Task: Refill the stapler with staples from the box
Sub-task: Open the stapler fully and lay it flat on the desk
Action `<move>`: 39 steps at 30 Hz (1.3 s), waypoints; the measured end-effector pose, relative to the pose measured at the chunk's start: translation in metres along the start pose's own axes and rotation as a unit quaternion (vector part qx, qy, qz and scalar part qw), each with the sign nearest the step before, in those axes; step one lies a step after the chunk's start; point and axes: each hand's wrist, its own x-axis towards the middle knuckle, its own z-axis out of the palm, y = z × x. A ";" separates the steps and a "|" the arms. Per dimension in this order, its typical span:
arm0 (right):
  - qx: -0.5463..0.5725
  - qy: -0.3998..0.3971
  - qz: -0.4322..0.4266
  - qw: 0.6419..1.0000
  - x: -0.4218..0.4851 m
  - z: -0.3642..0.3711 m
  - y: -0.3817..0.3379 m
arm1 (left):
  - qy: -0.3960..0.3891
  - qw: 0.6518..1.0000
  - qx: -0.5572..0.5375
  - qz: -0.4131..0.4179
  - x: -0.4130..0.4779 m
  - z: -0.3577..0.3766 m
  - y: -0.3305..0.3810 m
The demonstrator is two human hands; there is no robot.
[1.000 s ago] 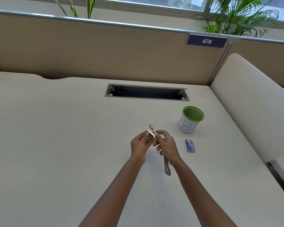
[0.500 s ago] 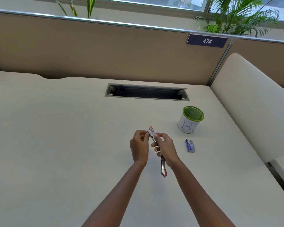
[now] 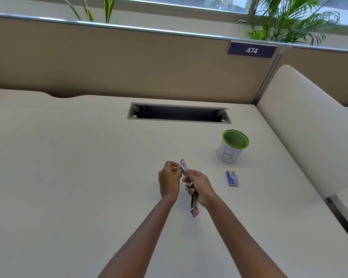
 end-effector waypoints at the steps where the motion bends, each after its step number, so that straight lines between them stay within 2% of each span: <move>1: -0.004 0.001 -0.004 1.000 0.001 0.000 0.002 | -0.007 1.000 0.004 -0.004 0.001 -0.001 0.000; 3: -0.029 0.016 -0.019 0.999 0.004 0.000 0.006 | -0.016 1.000 0.006 -0.011 0.004 -0.002 -0.001; 7: -0.146 0.064 -0.053 0.986 0.009 0.000 0.014 | -0.035 0.999 0.011 -0.022 0.007 -0.003 -0.002; 13: -0.297 0.091 -0.089 0.946 0.012 0.005 0.021 | -0.056 0.995 0.086 0.002 0.010 -0.004 0.000; 20: -0.310 0.084 -0.057 0.945 0.017 0.010 0.022 | -0.080 0.979 0.185 0.033 0.014 -0.008 -0.005; 23: -0.294 0.083 -0.042 0.951 0.018 0.013 0.025 | -0.084 0.977 0.194 0.035 0.014 -0.008 -0.006; 33: -0.308 0.104 -0.069 0.943 0.014 0.022 0.026 | -0.083 0.969 0.228 0.048 0.013 -0.007 -0.014; 39: -0.331 0.102 -0.073 0.935 0.018 0.020 0.029 | -0.051 0.991 0.125 -0.024 0.015 -0.005 -0.023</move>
